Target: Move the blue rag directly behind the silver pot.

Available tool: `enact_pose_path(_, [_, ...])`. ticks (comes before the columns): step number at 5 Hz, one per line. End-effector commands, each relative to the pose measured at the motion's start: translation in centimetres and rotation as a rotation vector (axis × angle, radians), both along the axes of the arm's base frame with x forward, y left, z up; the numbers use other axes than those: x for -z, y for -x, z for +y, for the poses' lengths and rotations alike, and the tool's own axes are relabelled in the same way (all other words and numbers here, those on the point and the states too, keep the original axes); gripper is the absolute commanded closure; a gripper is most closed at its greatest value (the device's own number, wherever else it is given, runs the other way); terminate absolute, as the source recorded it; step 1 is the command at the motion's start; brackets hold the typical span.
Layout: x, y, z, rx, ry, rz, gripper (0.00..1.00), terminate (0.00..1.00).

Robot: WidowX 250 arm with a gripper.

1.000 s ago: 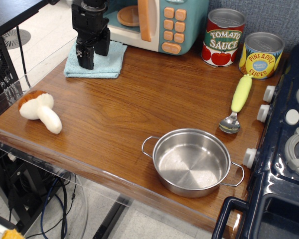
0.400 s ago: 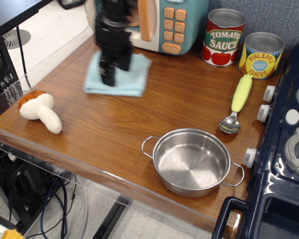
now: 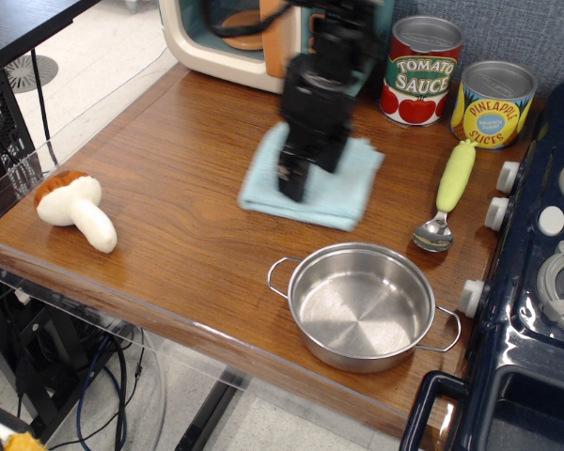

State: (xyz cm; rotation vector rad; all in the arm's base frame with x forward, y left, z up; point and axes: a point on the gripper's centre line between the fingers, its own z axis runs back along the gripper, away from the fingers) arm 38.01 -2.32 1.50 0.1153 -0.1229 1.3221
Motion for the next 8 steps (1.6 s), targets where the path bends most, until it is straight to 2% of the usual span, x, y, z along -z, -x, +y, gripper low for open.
enact_pose_path(1, [-2.5,1.7,-4.8,0.145,0.006,-0.082,0.00,0.00])
enact_pose_path(3, [-4.3,1.4,-2.9,0.086,0.017,-0.115,0.00,0.00])
enact_pose_path(5, [-8.5,1.1,-1.3,0.044,0.037,-0.180,0.00,0.00])
enact_pose_path(6, [-11.5,1.8,-0.9,0.043,0.061,-0.232,0.00,0.00])
enact_pose_path(7, [-13.5,2.9,-0.5,0.033,0.079,-0.260,0.00,0.00])
enact_pose_path(8, [-13.5,3.6,-0.2,0.038,0.071,-0.230,0.00,0.00])
